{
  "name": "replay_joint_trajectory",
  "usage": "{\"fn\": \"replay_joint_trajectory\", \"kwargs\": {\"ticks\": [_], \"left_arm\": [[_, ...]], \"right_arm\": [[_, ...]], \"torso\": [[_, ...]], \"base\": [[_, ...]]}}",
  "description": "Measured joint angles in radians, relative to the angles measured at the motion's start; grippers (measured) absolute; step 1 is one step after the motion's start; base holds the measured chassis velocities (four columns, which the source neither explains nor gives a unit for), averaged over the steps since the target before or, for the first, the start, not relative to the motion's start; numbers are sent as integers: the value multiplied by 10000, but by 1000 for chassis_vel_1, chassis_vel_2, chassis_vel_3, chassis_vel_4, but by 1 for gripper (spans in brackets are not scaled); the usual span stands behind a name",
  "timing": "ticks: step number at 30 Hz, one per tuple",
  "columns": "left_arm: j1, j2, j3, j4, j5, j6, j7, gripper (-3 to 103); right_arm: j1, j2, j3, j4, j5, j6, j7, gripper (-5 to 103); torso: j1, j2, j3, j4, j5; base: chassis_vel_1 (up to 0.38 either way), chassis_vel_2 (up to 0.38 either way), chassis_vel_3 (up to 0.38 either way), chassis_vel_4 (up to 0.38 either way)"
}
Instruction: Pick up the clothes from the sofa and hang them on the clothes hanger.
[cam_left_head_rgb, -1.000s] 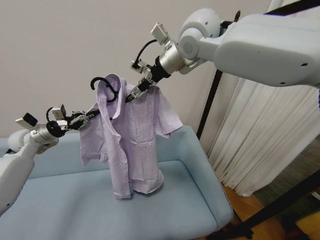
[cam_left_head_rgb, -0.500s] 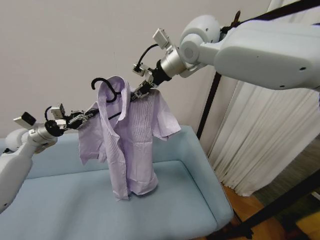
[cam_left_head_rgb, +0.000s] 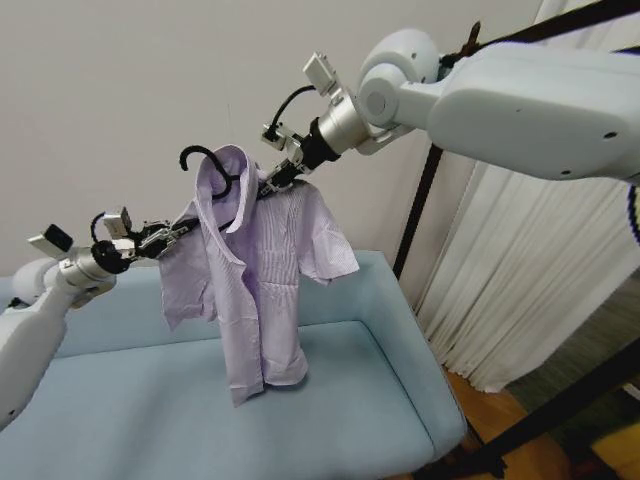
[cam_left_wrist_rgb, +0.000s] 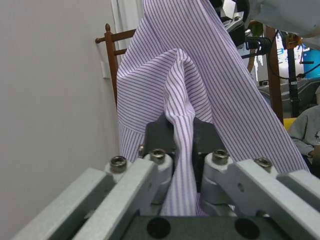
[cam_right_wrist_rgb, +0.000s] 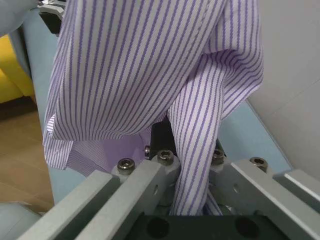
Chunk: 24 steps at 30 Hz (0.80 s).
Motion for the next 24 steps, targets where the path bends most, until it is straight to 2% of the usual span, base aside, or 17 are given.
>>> {"fn": "replay_joint_trajectory", "kwargs": {"ticks": [1,4,6,7,8,10,11,14,17,20,22,24], "left_arm": [[0,0,0,0,0,0,0,10],[162,-2,-99,-122,-56,12,-243,26],[172,0,-106,-128,-58,11,-254,26],[203,21,-131,-150,-66,7,-299,36],[204,44,-141,-153,-71,5,-324,36],[182,80,-144,-153,-85,3,-352,47],[182,80,-144,-153,-85,3,-352,47],[118,184,-140,-181,-179,1,-478,64],[105,235,-139,-202,-230,1,-564,69],[106,350,-148,-226,-314,-11,-738,85],[107,371,-159,-226,-333,-17,-766,85],[104,476,-279,-181,-388,-28,-849,95]], "right_arm": [[0,0,0,0,0,0,0,2],[-130,-14,147,23,0,4,4,2],[-142,-17,164,23,0,5,4,2],[-213,-50,254,41,0,15,9,2],[-270,-77,304,71,2,18,27,2],[-366,-135,403,146,23,21,83,2],[-366,-135,403,146,23,21,83,2],[-533,-282,534,259,42,58,161,2],[-605,-340,590,261,42,76,192,2],[-783,-497,730,270,43,136,220,2],[-816,-524,752,279,43,150,221,2],[-929,-639,807,356,44,212,223,2]], "torso": [[0,0,0,0,0],[0,0,0,1,-1],[0,0,0,1,-1],[0,0,0,0,-1],[0,0,0,0,0],[0,0,0,1,0],[0,0,0,1,0],[0,0,0,0,-1],[0,0,0,0,0],[0,0,0,0,0],[0,0,0,-1,0],[0,0,0,0,0]], "base": [[0,0,0,0],[0,0,0,0],[0,0,0,0],[0,0,0,0],[0,0,0,0],[0,0,0,0],[0,0,0,0],[0,0,0,0],[0,0,0,0],[0,0,0,0],[0,0,0,0],[0,0,0,0]]}}
